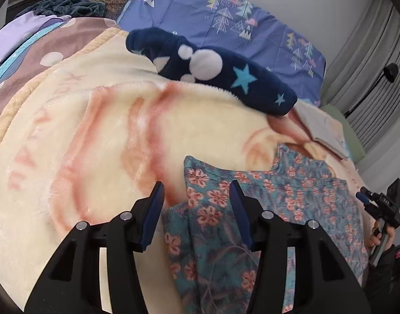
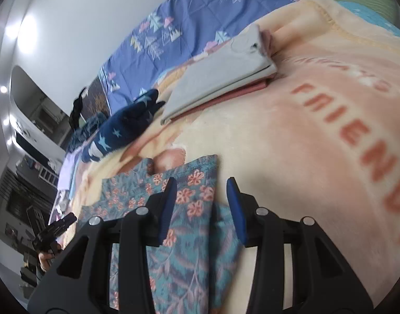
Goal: Fold small clothes
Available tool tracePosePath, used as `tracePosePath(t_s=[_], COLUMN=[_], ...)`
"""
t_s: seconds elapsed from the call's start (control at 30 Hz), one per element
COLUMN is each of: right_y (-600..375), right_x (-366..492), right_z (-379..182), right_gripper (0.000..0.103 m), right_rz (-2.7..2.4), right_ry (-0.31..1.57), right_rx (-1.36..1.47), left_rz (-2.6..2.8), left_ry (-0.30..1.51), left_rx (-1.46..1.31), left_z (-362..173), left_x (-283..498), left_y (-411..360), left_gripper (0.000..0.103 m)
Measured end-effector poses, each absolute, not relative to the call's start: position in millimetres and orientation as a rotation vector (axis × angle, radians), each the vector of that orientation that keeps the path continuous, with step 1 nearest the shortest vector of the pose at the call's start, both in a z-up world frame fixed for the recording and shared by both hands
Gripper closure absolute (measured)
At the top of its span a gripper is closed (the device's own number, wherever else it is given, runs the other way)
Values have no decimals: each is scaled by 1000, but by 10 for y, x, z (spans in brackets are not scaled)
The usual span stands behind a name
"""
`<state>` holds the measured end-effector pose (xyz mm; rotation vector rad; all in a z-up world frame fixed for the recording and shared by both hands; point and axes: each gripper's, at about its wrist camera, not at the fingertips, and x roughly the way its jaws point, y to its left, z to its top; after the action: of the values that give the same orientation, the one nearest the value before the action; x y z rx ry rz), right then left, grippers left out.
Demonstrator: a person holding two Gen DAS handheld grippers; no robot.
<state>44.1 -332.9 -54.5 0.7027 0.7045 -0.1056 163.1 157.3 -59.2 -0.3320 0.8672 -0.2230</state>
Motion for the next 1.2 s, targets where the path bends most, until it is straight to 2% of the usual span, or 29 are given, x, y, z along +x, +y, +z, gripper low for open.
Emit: tracePosePath(t_s=[0.1, 0.13, 0.2, 0.23, 0.27, 0.4, 0.53, 0.63, 0.77, 0.83, 0.9, 1.03, 1.13, 1.2], right_y=[-3290, -3274, -3257, -3237, -3215, -3156, -3226, -3289, -3359, -3382, -3403, -3493, -3552, -3587], right_x=[630, 694, 778, 819, 845, 666, 541, 667, 974, 1085, 1092, 852, 590, 455], right_z=[-598, -610, -634, -642, -642, -417, -107, -53, -312, -525, -685, -728, -691, -671], right_gripper=[62, 62, 62, 81, 97, 100, 100, 100, 97, 87, 84, 84, 82, 82], right_rz=[-101, -95, -82, -72, -55, -31, -10, -38, -105, -158, -174, -135, -130, -115], right_ry=[764, 779, 798, 807, 807, 670, 564, 571, 681, 750, 782, 746, 729, 722], right_rx=[669, 658, 644, 637, 627, 601, 609, 599, 602, 613, 632, 687, 676, 682], left_rz=[-232, -228, -234, -246, -245, -274, -299, -280, -248, -214, -185, -160, -151, -220], left_ry=[916, 926, 933, 934, 919, 777, 685, 666, 752, 823, 868, 855, 777, 730], left_rx=[-311, -303, -296, -305, -307, -256, -241, -221, -187, -163, -125, -78, -44, -29], left_z=[-687, -710, -729, -726, -703, -356, -14, 71, -226, -478, -672, -668, -402, -201], left_x=[1780, 1830, 1908, 1932, 1928, 1734, 1676, 1831, 2211, 2337, 2359, 2219, 1975, 1748], left_y=[1505, 1487, 1464, 1463, 1464, 1443, 1439, 1382, 1273, 1240, 1215, 1260, 1236, 1084], left_gripper=[51, 55, 82, 100, 100, 100, 100, 100, 100, 98, 98, 83, 82, 77])
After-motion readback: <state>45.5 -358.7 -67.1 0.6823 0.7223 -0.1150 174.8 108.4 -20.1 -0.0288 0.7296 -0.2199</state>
